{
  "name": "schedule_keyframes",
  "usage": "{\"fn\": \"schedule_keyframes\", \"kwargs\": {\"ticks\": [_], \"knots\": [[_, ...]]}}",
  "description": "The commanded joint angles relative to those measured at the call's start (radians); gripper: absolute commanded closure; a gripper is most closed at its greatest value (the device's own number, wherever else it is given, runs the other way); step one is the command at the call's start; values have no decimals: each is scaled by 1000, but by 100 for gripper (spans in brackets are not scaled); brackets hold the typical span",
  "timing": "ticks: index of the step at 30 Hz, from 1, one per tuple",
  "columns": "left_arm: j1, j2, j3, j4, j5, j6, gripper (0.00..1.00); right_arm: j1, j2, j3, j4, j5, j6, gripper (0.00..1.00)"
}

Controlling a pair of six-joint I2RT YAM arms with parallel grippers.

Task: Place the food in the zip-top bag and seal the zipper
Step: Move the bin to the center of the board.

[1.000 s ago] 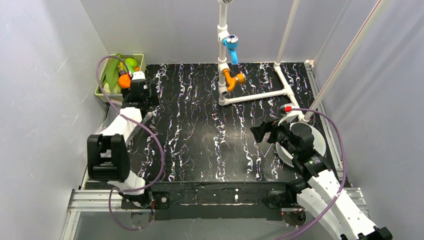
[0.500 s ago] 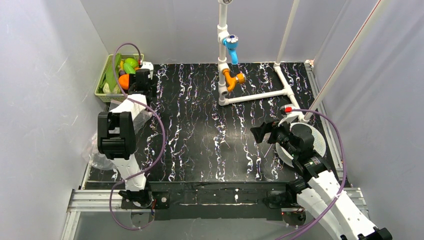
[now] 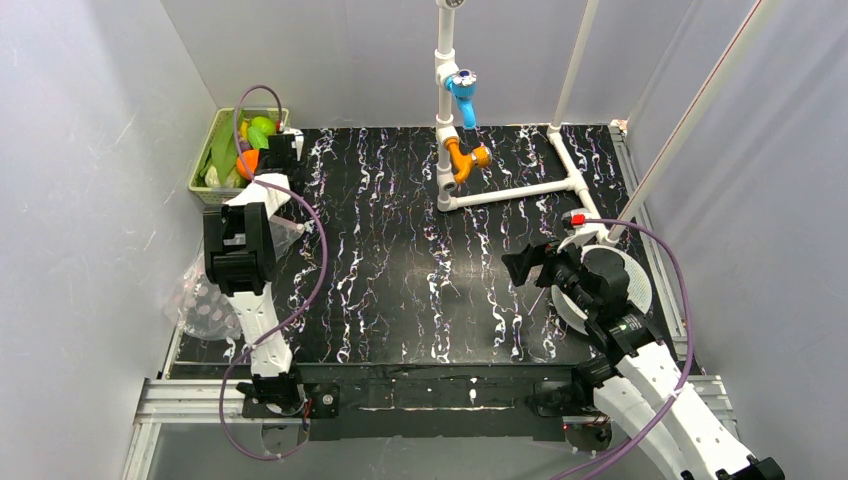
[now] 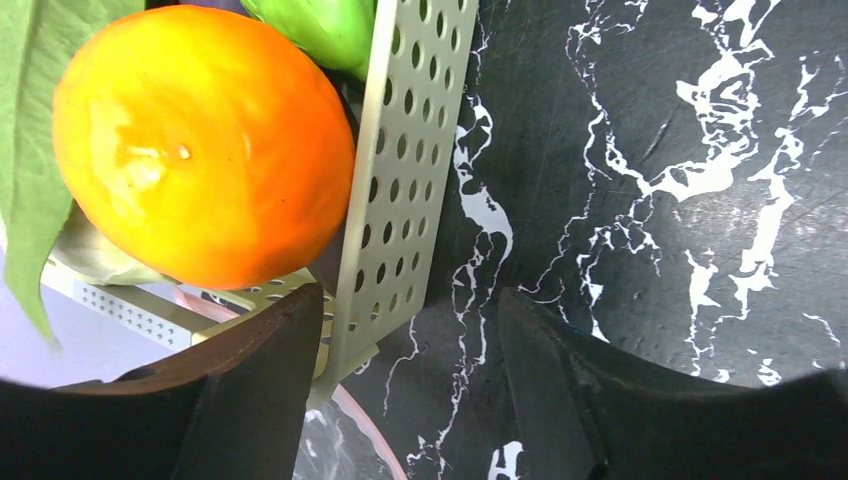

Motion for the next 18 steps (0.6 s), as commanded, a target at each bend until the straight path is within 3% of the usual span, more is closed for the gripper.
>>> {"fn": "schedule_keyframes", "kwargs": {"ticks": [1,9,18], "knots": [[3,-12,35,-80,84,-24,43,5,-6,1,40,13,-5,0],[-43,-70,-14,-111,190,-26,72,5,-12,-2,41,15,-1,0],[-185,-170,-113,-99,201,-54,84,5,-25,-4,33,19,3,0]]}}
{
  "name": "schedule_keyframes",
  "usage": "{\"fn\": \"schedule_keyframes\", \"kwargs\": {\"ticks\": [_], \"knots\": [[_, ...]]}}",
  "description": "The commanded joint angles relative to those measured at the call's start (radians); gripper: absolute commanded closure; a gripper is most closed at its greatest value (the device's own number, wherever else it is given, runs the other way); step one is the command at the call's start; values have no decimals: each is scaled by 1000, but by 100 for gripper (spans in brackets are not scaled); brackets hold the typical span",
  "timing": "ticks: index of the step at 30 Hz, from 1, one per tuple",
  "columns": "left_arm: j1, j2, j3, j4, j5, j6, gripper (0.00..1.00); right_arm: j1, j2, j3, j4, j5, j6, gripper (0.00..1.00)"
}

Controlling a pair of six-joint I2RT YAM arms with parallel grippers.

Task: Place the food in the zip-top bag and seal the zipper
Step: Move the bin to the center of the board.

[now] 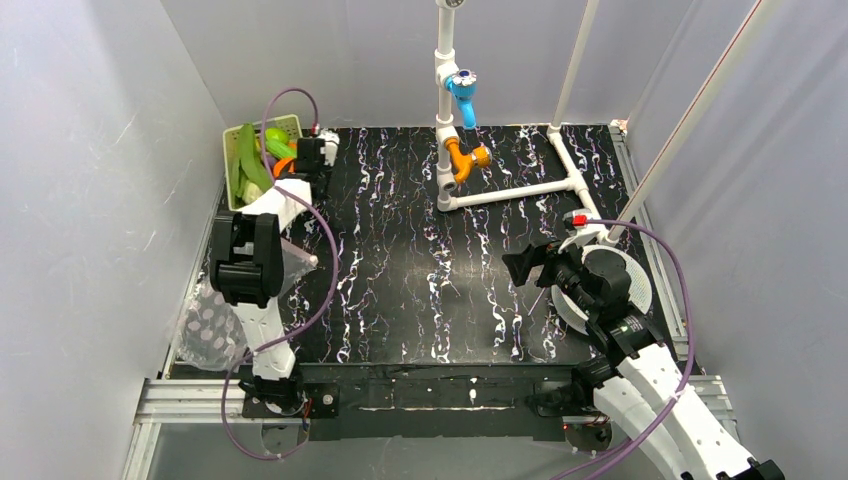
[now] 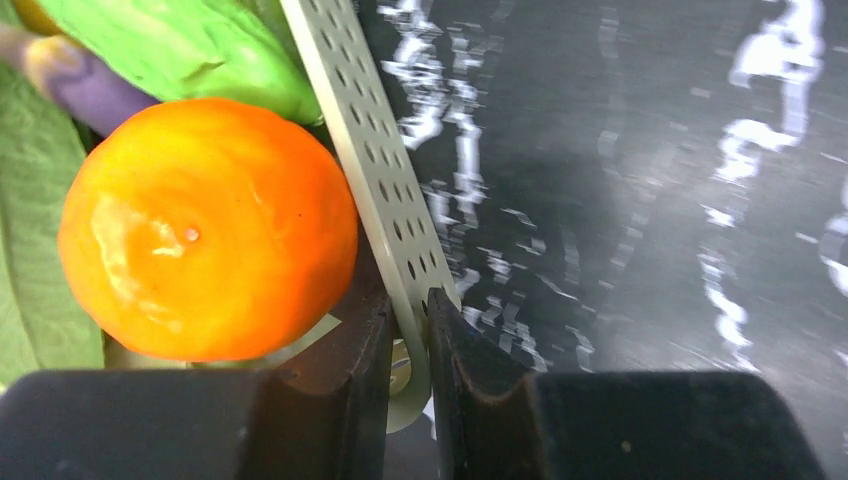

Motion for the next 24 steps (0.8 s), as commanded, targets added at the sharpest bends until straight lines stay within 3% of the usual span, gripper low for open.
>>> {"fn": "schedule_keyframes", "kwargs": {"ticks": [1,6,13,16,20,24], "knots": [[-82,-95,-55,-72,68,-58,85,5,-17,-4,31,19,3,0],[-158,-176,-129,-93,93,-121,83,5,-24,-6,29,18,4,0],[-175,-353,-195,-212,197,-247,74,5,-27,-8,29,14,6,0],[-175,-444,-226,-250,205,-311,53,5,-27,-7,31,9,8,0],[-175,-573,-249,-348,25,-432,26,5,-21,-8,31,8,9,0],[-168,-649,-252,-531,-236,-607,21,5,-16,-7,29,7,9,0]]}}
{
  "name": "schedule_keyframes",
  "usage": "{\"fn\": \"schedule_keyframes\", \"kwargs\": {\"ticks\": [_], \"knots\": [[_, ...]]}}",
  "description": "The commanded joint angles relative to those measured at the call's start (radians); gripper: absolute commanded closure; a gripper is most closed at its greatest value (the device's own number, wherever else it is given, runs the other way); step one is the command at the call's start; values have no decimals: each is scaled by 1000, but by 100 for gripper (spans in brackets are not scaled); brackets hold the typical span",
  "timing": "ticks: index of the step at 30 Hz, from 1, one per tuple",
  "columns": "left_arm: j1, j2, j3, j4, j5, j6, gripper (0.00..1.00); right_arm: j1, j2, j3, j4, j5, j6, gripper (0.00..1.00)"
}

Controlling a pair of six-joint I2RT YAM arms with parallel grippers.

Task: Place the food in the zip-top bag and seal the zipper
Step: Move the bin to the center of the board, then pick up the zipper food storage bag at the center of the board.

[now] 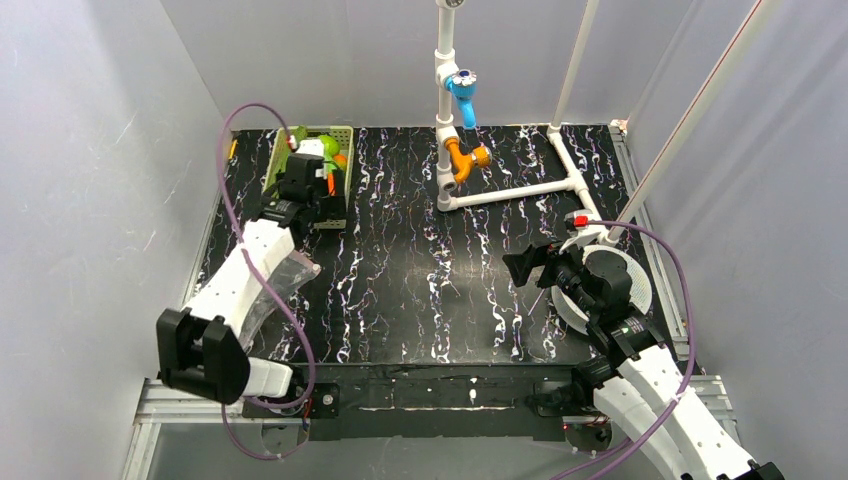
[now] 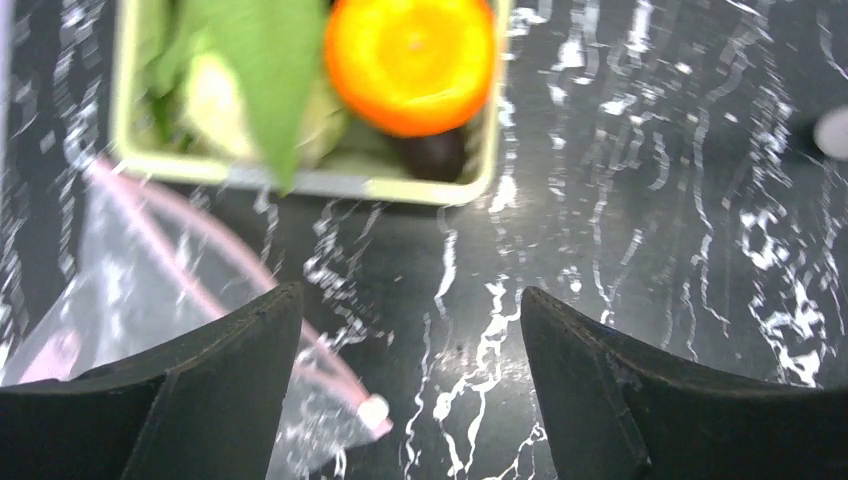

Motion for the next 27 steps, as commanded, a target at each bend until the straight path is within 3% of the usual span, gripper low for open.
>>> {"fn": "schedule_keyframes", "kwargs": {"ticks": [1,6,11,16,22,25,27], "knots": [[12,-92,-25,-245,-316,-228,19,5,0,-5,35,3,5,0],[22,-49,-32,-375,-459,-388,14,5,5,-4,34,-2,6,0],[78,123,52,-580,-537,-676,20,5,9,-2,28,1,5,0],[147,220,22,-492,-503,-725,28,5,11,-1,25,6,6,0],[164,214,2,-469,-427,-704,99,6,14,-2,26,11,6,0],[141,85,1,-476,-325,-594,100,5,29,-1,32,7,6,0],[104,1,-9,-453,-147,-489,100,5,46,0,37,3,8,0]]}}
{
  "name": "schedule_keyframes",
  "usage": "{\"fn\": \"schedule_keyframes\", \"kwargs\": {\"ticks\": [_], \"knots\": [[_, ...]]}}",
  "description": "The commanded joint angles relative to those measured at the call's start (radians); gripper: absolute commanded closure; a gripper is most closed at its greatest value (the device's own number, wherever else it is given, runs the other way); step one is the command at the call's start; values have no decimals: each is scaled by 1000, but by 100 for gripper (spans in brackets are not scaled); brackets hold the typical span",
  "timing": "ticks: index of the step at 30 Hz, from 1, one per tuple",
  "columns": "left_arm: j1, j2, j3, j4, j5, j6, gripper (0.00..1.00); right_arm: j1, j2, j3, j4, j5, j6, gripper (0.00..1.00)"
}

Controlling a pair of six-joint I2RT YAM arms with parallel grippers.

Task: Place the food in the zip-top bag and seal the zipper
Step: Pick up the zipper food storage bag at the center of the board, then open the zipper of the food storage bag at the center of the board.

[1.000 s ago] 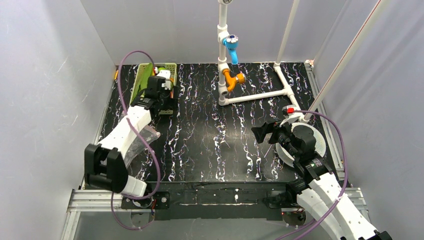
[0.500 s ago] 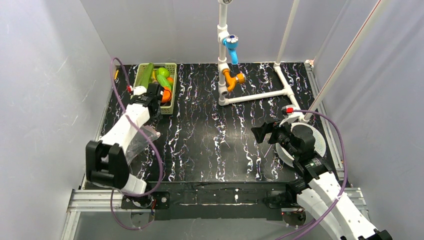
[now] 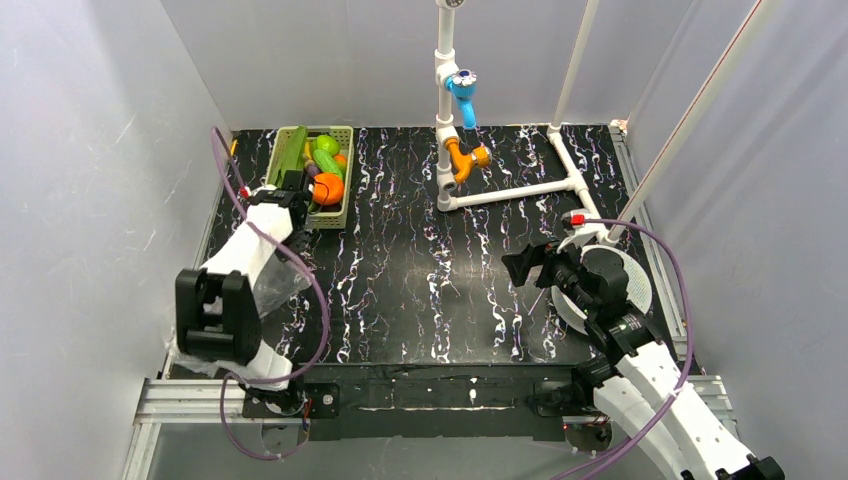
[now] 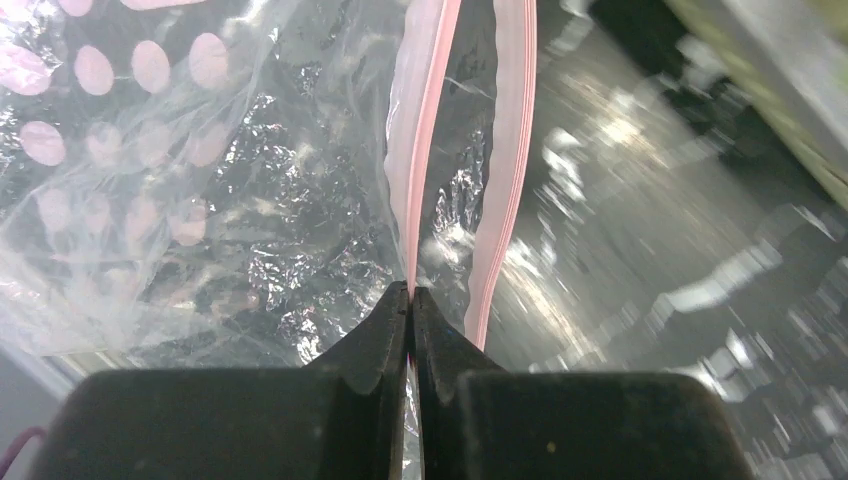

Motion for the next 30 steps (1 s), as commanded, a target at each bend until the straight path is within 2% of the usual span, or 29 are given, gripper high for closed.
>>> {"fn": "schedule_keyframes", "kwargs": {"ticks": [1,3,4,6,7,9,11,14,16,18,21,24,26,30], "knots": [[-68,-241,-28,32,280,168,100,5,29,2,41,-1,7,0],[-124,-334,-129,124,520,185,100,5,51,5,40,-5,7,0],[-150,-381,-189,226,652,185,100,5,60,9,37,-8,8,0],[-226,-465,-324,373,833,133,100,5,75,14,35,-16,5,0],[-279,-501,-390,499,872,84,100,4,83,14,37,-18,4,0],[-387,-546,-486,652,906,20,100,5,104,17,37,-17,8,0],[-497,-541,-532,746,890,-2,100,5,134,20,42,-18,26,0],[-592,-464,-529,859,914,4,100,7,197,46,19,-47,76,0],[-626,-395,-440,868,961,48,100,11,241,77,-37,-73,122,0],[-661,-320,-306,835,1027,163,100,17,261,98,-100,-91,181,0],[-714,-209,-87,640,1032,410,100,30,222,77,-120,-111,296,0],[-723,-138,-4,542,1017,545,100,52,150,36,-119,-104,401,0],[-723,-126,-3,537,997,528,100,61,123,36,-148,-96,428,0],[-723,-141,22,539,1063,495,100,89,100,86,-224,-88,462,0]]}}
